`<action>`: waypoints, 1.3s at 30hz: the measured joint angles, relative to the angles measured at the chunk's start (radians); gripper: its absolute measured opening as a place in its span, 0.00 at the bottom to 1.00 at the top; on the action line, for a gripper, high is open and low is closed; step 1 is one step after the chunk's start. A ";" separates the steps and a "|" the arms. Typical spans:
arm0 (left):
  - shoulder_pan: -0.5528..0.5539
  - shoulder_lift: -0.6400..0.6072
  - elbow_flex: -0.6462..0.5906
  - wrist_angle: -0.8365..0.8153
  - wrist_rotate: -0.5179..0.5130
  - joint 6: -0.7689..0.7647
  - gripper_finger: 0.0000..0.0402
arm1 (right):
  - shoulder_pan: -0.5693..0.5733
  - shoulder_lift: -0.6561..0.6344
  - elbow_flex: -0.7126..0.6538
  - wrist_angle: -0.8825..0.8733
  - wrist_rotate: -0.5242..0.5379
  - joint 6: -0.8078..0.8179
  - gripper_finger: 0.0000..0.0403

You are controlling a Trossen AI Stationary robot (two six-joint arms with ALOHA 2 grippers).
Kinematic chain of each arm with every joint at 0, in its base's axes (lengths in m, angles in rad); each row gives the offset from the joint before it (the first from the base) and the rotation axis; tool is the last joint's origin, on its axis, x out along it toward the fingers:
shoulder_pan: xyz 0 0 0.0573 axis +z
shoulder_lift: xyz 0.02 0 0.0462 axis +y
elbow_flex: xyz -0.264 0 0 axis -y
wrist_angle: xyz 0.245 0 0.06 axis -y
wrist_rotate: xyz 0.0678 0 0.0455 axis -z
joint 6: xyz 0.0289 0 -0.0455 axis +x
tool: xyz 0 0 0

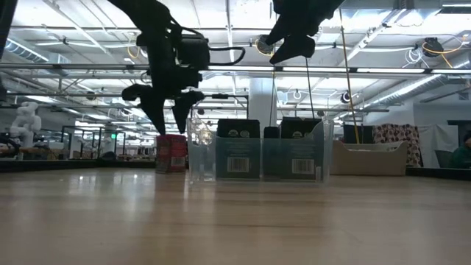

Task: Sort spices by type
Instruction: Put the red seasoning can into the black bin

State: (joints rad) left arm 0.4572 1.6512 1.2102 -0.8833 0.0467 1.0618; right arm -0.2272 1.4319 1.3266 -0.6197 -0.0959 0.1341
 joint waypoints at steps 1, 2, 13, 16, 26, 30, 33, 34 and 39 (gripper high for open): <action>0.001 0.005 0.000 0.001 -0.004 0.001 0.64 | 0.000 0.000 0.000 0.000 0.000 0.000 0.75; 0.001 0.009 0.001 0.003 -0.012 0.007 0.64 | 0.000 0.000 0.000 0.000 0.000 0.000 0.75; 0.002 0.043 0.002 0.022 -0.027 0.044 0.64 | -0.001 0.000 0.000 0.002 -0.001 -0.021 0.75; 0.002 0.056 0.004 0.042 -0.033 0.045 0.64 | -0.002 0.000 0.000 0.006 -0.001 -0.023 0.75; 0.005 0.057 0.025 0.032 -0.066 -0.027 0.64 | -0.002 0.000 0.000 0.018 -0.001 -0.042 0.75; 0.005 0.057 0.054 -0.005 -0.074 -0.034 0.64 | -0.003 0.000 0.000 0.018 -0.001 -0.050 0.75; 0.005 0.057 0.067 0.001 -0.079 -0.035 0.64 | -0.007 0.000 0.000 0.017 -0.001 -0.056 0.75; 0.005 0.057 0.068 -0.003 -0.079 -0.036 0.64 | -0.008 0.000 0.000 0.017 -0.001 -0.057 0.75; 0.007 0.057 0.068 -0.025 -0.051 -0.045 0.64 | -0.016 0.000 0.000 0.016 -0.001 -0.060 0.75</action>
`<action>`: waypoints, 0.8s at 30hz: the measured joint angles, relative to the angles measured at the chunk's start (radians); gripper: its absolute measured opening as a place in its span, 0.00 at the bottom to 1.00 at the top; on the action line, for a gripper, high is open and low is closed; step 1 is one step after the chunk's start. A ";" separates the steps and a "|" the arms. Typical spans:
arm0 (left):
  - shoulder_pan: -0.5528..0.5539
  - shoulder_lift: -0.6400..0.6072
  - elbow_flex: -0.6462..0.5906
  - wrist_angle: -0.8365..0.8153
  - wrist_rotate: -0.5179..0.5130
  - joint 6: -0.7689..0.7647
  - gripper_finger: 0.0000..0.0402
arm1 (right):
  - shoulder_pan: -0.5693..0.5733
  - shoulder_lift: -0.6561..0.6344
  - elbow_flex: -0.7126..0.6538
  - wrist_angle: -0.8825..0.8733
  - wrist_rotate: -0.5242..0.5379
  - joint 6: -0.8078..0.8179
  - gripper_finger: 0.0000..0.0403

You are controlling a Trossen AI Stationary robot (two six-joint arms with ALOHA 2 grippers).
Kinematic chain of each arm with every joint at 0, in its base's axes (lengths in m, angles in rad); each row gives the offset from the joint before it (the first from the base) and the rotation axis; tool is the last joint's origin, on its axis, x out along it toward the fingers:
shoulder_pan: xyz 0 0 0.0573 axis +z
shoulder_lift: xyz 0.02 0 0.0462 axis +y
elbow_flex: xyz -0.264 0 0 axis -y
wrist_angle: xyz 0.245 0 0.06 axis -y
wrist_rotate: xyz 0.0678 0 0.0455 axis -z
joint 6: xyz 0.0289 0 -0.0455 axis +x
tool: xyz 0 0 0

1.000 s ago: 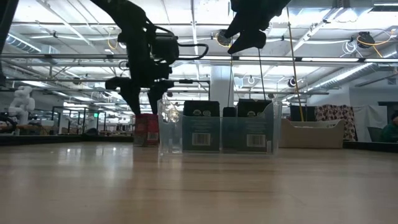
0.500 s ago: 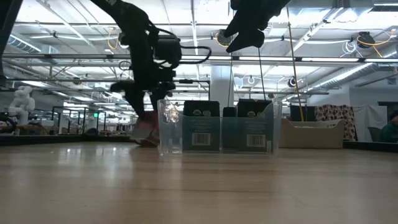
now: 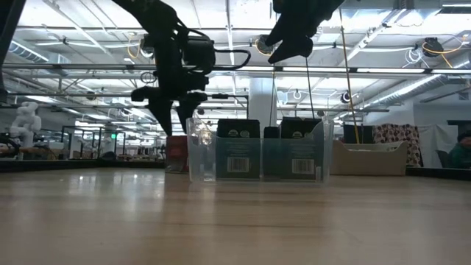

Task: Sort spices by type
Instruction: Put the red seasoning can into the black bin

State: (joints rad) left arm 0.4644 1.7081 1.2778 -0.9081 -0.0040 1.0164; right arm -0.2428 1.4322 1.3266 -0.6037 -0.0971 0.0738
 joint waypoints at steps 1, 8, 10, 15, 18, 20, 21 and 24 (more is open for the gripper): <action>0.002 0.000 0.000 0.005 0.007 -0.012 0.64 | -0.001 0.000 0.000 0.000 0.000 -0.002 0.75; 0.010 0.000 0.000 0.060 -0.016 -0.062 0.64 | -0.011 0.000 0.000 0.000 -0.003 -0.008 0.75; 0.007 0.000 0.000 0.067 -0.048 -0.123 0.64 | -0.013 0.000 0.000 0.000 -0.003 -0.007 0.75; 0.006 0.000 0.000 0.063 -0.059 -0.146 0.64 | -0.013 0.000 0.000 0.001 -0.003 -0.007 0.75; 0.005 0.000 0.000 0.065 -0.058 -0.146 0.64 | -0.013 0.000 0.000 0.001 -0.003 -0.010 0.75; 0.005 0.000 0.000 0.065 -0.057 -0.146 0.64 | -0.013 0.000 0.000 0.001 -0.003 -0.011 0.75; 0.005 0.000 0.000 0.065 -0.057 -0.146 0.64 | -0.013 0.000 0.000 0.001 -0.003 -0.011 0.75; 0.005 0.000 0.000 0.069 -0.056 -0.146 0.64 | -0.013 0.000 0.000 0.002 -0.003 -0.011 0.75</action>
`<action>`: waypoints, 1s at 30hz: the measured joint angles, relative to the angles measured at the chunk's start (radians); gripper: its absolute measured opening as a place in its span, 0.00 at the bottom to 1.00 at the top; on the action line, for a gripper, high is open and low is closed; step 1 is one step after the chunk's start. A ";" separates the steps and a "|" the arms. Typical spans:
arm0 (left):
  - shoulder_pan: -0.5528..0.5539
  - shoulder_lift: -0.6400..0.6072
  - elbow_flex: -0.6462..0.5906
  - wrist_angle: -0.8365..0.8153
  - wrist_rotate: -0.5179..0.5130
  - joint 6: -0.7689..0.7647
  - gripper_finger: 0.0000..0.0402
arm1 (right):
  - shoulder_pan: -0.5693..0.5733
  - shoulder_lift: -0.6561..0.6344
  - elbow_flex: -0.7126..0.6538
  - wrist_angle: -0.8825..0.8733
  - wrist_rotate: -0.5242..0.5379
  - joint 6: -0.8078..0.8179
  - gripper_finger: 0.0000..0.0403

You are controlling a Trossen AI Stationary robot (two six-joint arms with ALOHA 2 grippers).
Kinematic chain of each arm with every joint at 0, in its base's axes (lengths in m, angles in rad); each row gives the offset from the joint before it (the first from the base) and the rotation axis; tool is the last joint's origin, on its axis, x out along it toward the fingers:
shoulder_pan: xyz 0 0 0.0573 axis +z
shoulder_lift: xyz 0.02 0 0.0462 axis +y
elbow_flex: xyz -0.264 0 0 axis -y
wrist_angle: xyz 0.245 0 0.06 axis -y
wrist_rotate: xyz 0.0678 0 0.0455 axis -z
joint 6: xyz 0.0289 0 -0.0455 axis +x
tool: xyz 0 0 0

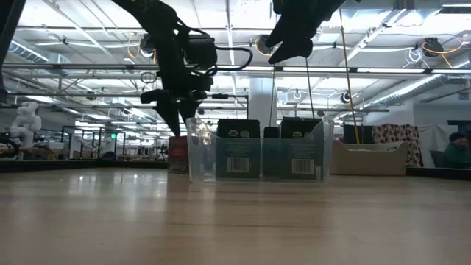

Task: Sort spices by type
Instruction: Put the red seasoning can into the black bin

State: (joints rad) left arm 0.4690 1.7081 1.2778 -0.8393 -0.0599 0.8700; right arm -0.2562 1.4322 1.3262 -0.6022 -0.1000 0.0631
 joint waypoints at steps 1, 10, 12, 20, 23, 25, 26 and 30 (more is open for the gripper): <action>0.000 0.000 0.000 0.005 0.001 -0.001 0.64 | 0.000 0.000 0.000 0.000 0.000 0.000 0.75; 0.000 0.000 0.000 0.084 0.055 -0.181 0.64 | 0.000 0.000 0.000 0.000 0.022 0.000 0.75; -0.001 0.000 0.000 0.093 0.055 -0.181 0.64 | 0.000 0.000 0.000 0.001 0.022 0.003 0.75; -0.027 -0.001 0.000 0.151 0.108 -0.338 0.64 | 0.000 0.000 0.000 0.008 0.025 0.003 0.75; -0.046 -0.001 0.000 0.194 0.140 -0.358 0.64 | 0.000 0.000 0.000 0.009 0.025 0.003 0.75; -0.063 -0.001 0.000 0.226 0.141 -0.371 0.64 | 0.000 0.000 0.000 0.009 0.025 0.003 0.75; -0.070 -0.001 0.000 0.233 0.142 -0.382 0.64 | 0.000 0.000 0.000 0.009 0.025 0.003 0.75; -0.086 0.004 0.000 0.253 0.162 -0.443 0.66 | 0.000 0.000 0.000 0.009 0.027 0.003 0.75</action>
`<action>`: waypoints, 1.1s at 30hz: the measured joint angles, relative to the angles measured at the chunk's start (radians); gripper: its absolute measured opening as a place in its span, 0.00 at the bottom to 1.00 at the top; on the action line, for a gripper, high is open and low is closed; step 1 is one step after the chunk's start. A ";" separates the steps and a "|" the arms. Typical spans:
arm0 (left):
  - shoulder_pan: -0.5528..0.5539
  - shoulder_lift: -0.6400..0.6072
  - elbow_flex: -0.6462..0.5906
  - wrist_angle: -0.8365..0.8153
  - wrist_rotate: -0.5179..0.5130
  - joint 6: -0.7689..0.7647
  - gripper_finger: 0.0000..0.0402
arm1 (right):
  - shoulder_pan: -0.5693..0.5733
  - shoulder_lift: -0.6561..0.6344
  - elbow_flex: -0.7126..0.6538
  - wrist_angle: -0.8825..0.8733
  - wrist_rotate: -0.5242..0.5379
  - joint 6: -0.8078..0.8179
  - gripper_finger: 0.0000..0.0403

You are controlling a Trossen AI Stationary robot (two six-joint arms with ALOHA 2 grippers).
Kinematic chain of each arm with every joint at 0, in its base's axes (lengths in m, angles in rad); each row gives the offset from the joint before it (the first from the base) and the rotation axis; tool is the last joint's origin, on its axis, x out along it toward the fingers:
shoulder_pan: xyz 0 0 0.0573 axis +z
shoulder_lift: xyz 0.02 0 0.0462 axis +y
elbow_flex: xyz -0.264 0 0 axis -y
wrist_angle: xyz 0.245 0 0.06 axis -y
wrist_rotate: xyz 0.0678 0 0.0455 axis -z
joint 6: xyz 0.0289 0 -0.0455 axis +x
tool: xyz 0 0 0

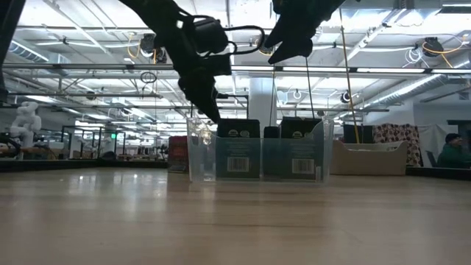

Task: Sort spices by type
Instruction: Put the red seasoning can into the black bin

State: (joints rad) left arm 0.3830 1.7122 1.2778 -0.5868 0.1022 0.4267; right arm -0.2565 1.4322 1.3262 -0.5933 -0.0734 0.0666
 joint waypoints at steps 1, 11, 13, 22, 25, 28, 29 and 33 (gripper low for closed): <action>0.000 0.002 0.000 0.006 0.013 -0.025 0.67 | 0.000 0.000 0.000 0.000 0.000 0.000 0.75; -0.015 0.016 0.000 0.019 -0.109 0.008 0.87 | 0.000 0.000 0.000 0.043 0.000 0.001 0.75; -0.026 0.009 0.000 -0.002 -0.146 0.087 0.89 | 0.000 0.000 0.000 0.044 0.000 0.005 0.75; 0.004 0.009 0.007 -0.158 -0.136 0.210 0.90 | 0.000 0.000 0.000 0.023 -0.001 0.021 0.75; 0.024 0.010 0.007 -0.167 -0.134 0.279 0.90 | 0.000 0.000 0.000 0.022 -0.001 0.010 0.75; 0.045 0.011 0.007 -0.167 -0.132 0.328 0.90 | 0.000 0.000 0.000 0.022 -0.001 0.003 0.75; 0.052 0.013 0.007 -0.166 -0.130 0.338 0.90 | 0.000 0.000 0.000 0.022 -0.001 0.002 0.75; 0.089 0.022 0.007 -0.174 -0.092 0.339 0.90 | 0.000 0.000 0.000 0.021 -0.001 0.000 0.75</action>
State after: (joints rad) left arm 0.4721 1.7342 1.2850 -0.7604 0.0106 0.7661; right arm -0.2565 1.4321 1.3262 -0.5721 -0.0744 0.0669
